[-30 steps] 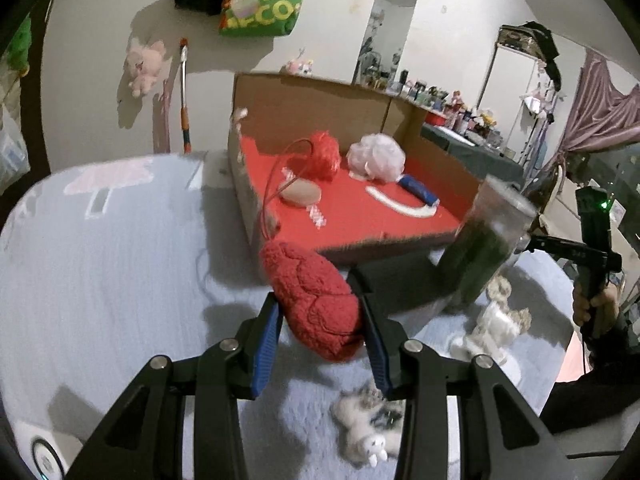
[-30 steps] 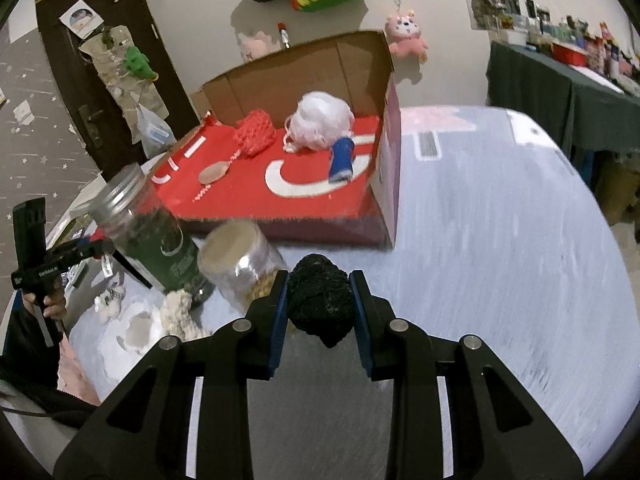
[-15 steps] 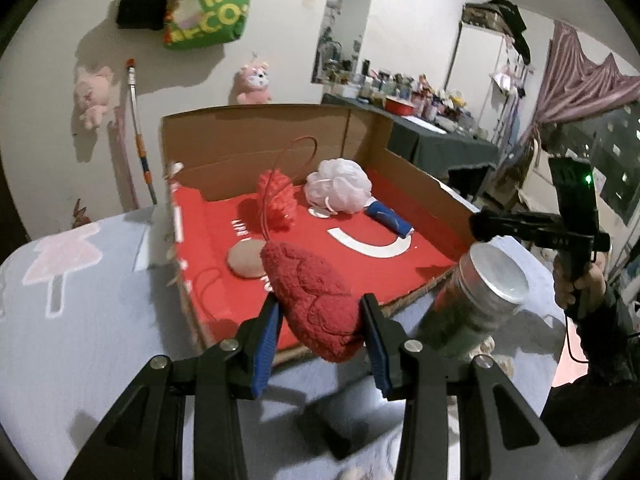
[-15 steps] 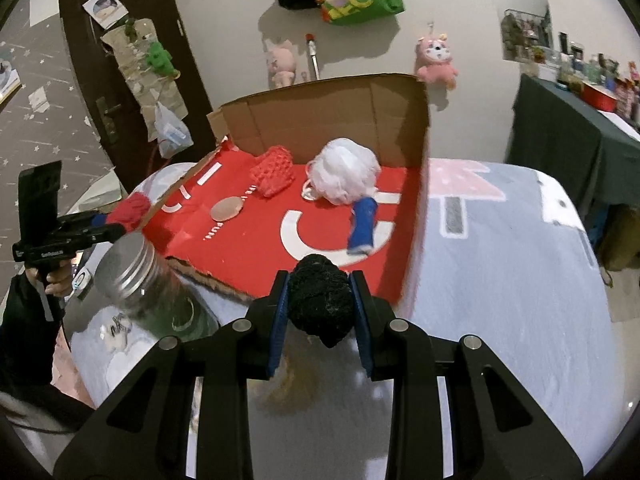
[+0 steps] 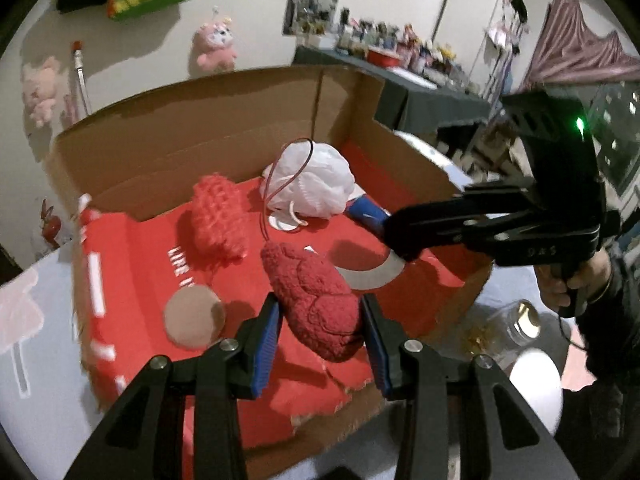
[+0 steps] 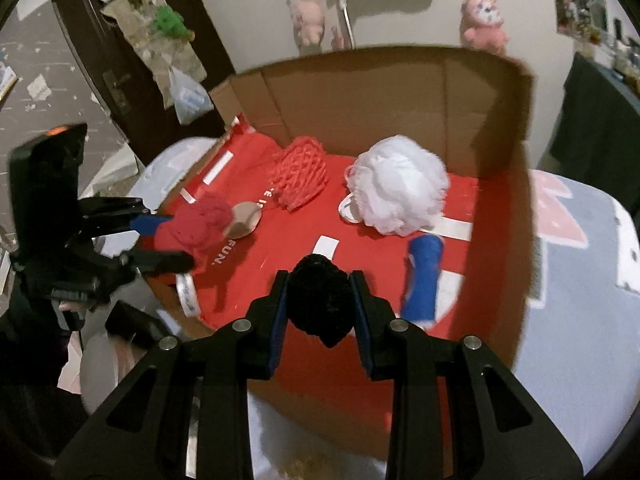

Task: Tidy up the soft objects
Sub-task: 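Lower the red pouch and black scrunchie onto the red liner and open both tools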

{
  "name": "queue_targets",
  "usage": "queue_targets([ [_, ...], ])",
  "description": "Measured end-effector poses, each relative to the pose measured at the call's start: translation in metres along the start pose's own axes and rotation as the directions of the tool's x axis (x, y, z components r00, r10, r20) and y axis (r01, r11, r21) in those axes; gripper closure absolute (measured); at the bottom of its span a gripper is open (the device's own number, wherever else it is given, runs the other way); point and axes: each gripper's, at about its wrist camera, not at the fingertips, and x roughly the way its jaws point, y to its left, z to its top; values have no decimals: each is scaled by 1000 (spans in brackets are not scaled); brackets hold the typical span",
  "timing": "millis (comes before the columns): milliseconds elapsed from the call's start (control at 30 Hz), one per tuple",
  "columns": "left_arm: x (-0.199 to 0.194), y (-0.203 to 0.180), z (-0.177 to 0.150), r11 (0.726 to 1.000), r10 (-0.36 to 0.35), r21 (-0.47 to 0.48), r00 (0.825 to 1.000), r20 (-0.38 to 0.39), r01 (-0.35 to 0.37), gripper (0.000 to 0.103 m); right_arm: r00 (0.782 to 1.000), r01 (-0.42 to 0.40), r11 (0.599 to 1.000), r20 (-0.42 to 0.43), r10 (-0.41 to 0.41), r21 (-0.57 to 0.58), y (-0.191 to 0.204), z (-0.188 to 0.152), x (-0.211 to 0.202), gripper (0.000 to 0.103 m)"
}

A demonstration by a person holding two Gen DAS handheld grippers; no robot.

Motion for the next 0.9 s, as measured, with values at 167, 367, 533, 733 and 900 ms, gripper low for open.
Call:
queue_targets([
  [167, 29, -4, 17, 998, 11, 62, 996, -85, -6, 61, 995, 33, 999, -99, -31, 19, -6, 19, 33, 75],
  [367, 56, 8, 24, 997, 33, 73, 988, -152, -23, 61, 986, 44, 998, -163, -35, 50, -12, 26, 57, 75],
  [533, 68, 20, 23, 998, 32, 64, 985, -172, -21, 61, 978, 42, 997, -207, -27, 68, -16, 31, 71, 75],
  [733, 75, 28, 24, 997, 28, 76, 982, -186, -14, 60, 972, 53, 995, -234, -31, 85, -22, 33, 79, 75],
  [900, 71, 28, 23, 996, 29, 88, 982, -184, -13, 59, 969, 44, 993, -245, -16, 113, -27, 33, 81, 74],
])
